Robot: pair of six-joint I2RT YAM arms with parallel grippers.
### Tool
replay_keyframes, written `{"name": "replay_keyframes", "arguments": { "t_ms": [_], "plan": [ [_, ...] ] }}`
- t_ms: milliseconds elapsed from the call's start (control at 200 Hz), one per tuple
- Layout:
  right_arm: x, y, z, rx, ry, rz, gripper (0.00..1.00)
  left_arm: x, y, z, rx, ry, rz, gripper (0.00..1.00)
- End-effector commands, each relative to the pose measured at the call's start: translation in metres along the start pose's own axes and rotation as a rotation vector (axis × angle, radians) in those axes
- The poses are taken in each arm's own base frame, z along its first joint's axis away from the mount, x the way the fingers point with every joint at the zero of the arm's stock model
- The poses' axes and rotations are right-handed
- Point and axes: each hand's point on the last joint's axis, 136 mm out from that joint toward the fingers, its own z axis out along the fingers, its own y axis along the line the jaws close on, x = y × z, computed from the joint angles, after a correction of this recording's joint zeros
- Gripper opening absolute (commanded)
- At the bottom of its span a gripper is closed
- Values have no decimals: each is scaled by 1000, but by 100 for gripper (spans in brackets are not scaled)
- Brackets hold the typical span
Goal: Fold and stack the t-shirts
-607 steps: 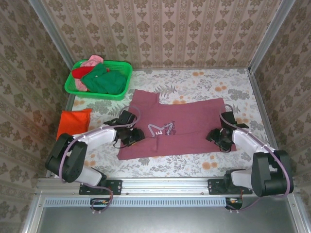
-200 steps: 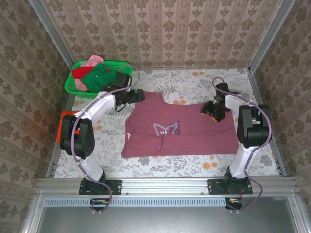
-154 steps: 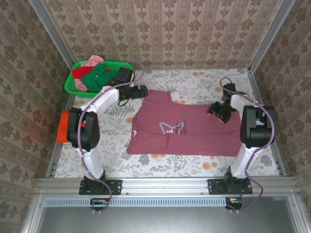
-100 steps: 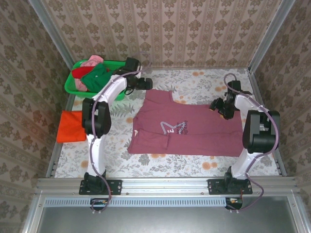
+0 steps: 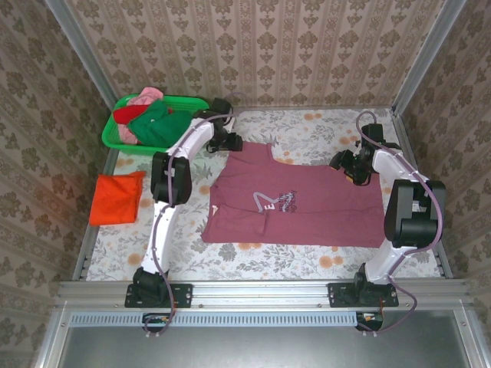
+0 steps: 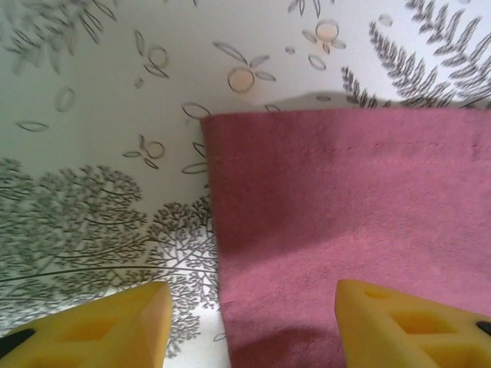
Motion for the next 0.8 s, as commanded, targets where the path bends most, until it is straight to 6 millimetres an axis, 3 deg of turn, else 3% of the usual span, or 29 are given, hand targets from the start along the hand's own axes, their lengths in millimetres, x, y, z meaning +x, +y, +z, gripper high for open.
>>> {"name": "replay_keyframes", "arguments": {
  "t_ms": [0, 170, 390, 415, 525, 635, 795],
  "plan": [
    [2, 7, -6, -28, -4, 10, 66, 15, -7, 5, -7, 66, -21, 55],
    [8, 3, -1, -26, 11, 32, 66, 33, -10, 18, -30, 123, -29, 49],
    [8, -1, 0, -4, 10, 46, 66, 49, -8, 33, -54, 179, -33, 21],
    [7, 0, -1, -4, 9, 45, 66, 56, -22, 36, -54, 191, 0, 18],
    [3, -1, -1, 8, 0, 37, 66, 63, -25, 41, -67, 211, 19, 5],
    [-8, -12, -3, 49, -17, 39, 66, 58, -26, 36, -78, 183, 32, 0],
    [-50, -45, -12, 116, -103, 116, 65, 31, -34, 11, -64, 62, 56, 0]
  ]
}}
